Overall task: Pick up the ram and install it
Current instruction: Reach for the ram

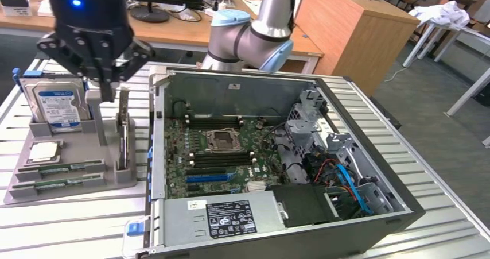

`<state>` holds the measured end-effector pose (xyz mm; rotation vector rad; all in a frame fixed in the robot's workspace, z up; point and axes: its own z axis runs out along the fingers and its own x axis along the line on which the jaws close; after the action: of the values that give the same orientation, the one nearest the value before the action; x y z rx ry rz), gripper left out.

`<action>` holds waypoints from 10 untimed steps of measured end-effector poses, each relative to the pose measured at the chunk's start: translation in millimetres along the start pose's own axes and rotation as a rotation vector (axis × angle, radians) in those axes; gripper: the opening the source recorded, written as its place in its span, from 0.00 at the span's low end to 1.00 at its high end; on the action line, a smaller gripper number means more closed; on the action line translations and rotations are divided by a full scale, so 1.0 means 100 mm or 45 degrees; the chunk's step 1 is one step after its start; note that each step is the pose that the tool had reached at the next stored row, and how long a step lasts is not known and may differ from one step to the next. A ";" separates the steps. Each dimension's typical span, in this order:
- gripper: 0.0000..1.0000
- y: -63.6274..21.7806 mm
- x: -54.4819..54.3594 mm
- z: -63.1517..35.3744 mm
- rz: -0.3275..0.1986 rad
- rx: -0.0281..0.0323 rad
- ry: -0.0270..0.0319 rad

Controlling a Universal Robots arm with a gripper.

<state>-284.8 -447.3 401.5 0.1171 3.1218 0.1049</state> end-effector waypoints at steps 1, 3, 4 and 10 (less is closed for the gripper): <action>0.10 0.000 0.05 0.005 0.000 0.0015 -0.0001; 0.10 -0.002 0.14 0.014 0.000 0.0038 -0.0004; 0.10 -0.004 0.18 0.018 0.000 0.0048 -0.0004; 0.10 -0.016 0.45 0.040 0.000 0.0095 -0.0008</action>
<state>-330.0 -445.3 396.8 0.1171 3.1218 0.0932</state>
